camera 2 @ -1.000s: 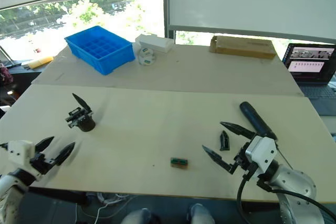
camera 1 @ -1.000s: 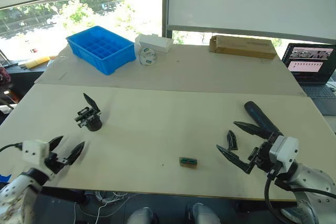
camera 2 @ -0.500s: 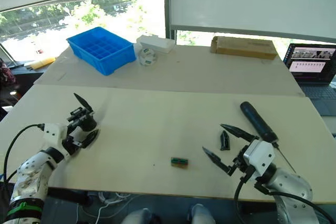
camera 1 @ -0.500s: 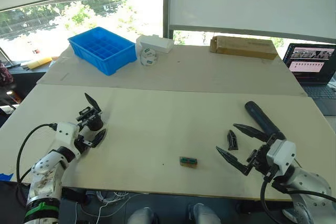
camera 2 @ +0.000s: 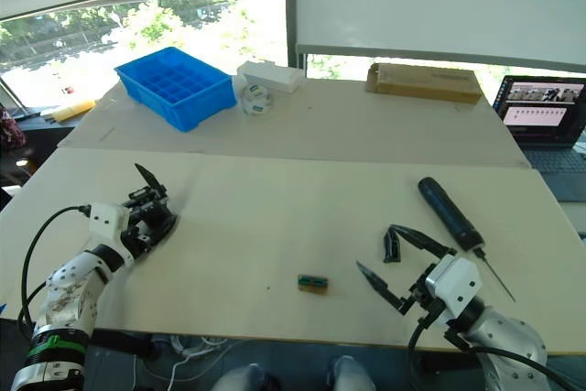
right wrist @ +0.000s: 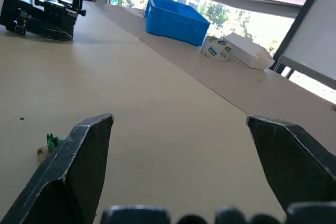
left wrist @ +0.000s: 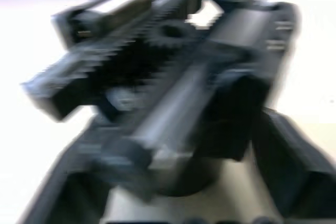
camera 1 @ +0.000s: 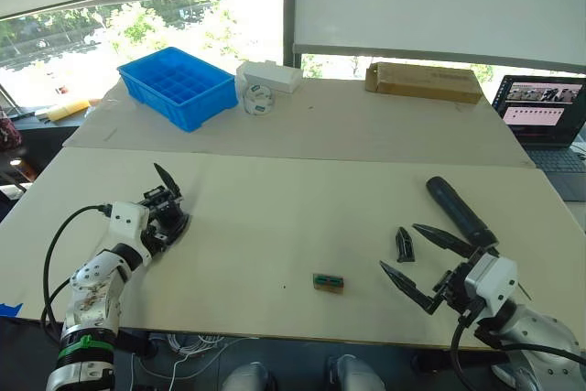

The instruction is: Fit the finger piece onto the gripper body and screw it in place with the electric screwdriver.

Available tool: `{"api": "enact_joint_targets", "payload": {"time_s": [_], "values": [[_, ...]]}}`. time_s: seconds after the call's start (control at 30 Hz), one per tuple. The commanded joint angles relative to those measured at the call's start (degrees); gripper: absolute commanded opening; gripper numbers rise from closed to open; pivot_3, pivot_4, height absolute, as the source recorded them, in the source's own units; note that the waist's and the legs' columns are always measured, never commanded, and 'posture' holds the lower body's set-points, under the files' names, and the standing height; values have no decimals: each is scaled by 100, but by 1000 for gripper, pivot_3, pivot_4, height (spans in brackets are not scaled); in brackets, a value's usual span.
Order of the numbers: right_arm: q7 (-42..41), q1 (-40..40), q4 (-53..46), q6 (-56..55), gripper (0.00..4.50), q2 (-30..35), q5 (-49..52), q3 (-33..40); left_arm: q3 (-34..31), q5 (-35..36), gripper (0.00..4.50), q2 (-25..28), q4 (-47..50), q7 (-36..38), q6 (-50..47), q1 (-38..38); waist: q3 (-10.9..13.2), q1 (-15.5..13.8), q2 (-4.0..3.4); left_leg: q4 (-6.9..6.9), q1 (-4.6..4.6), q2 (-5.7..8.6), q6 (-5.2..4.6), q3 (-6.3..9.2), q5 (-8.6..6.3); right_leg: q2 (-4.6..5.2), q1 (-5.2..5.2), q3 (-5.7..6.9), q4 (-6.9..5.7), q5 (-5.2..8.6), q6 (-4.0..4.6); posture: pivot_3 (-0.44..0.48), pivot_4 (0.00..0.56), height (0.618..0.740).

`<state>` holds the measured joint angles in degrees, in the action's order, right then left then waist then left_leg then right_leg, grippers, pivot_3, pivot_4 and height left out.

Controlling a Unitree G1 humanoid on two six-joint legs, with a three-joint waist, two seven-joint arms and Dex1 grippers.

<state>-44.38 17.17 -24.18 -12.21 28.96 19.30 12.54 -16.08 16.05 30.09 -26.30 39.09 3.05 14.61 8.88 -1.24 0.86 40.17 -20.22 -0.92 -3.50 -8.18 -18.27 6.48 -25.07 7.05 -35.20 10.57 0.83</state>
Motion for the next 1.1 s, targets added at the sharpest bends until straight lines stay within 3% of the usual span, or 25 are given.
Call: {"api": "enact_joint_targets", "payload": {"time_s": [0.03,0.17,0.4,0.63,1.1], "values": [[64,50,-220,-166,4500,57,52,202,117,219,2354,-123,329,327,-51,-104,0,0,0,0,0,0,0,0,0,0,0,0,1,0,0,0,150,740],[17,107,-229,-130,4500,143,114,305,355,510,2355,-320,1284,658,-142,-184,1,-14,1,3,-4,2,-2,0,-1,4,0,-1,5,0,-1,0,150,740],[-199,155,-336,76,4500,453,302,387,1714,239,2355,-835,2865,875,-535,-44,8,-21,13,21,-22,6,-7,6,-2,-4,-1,-8,10,-5,-8,0,150,740],[-132,318,-637,305,4500,577,421,458,2622,-636,2355,-1091,2238,791,-32,327,8,56,12,17,-7,-1,-2,6,2,-26,0,-11,6,-3,-6,0,150,740],[124,665,-1336,867,4500,609,473,493,2831,-838,2355,-1400,1379,945,266,447,9,2,12,24,-20,3,-27,9,-11,-2,-2,-9,12,-6,-11,0,150,740]]}}
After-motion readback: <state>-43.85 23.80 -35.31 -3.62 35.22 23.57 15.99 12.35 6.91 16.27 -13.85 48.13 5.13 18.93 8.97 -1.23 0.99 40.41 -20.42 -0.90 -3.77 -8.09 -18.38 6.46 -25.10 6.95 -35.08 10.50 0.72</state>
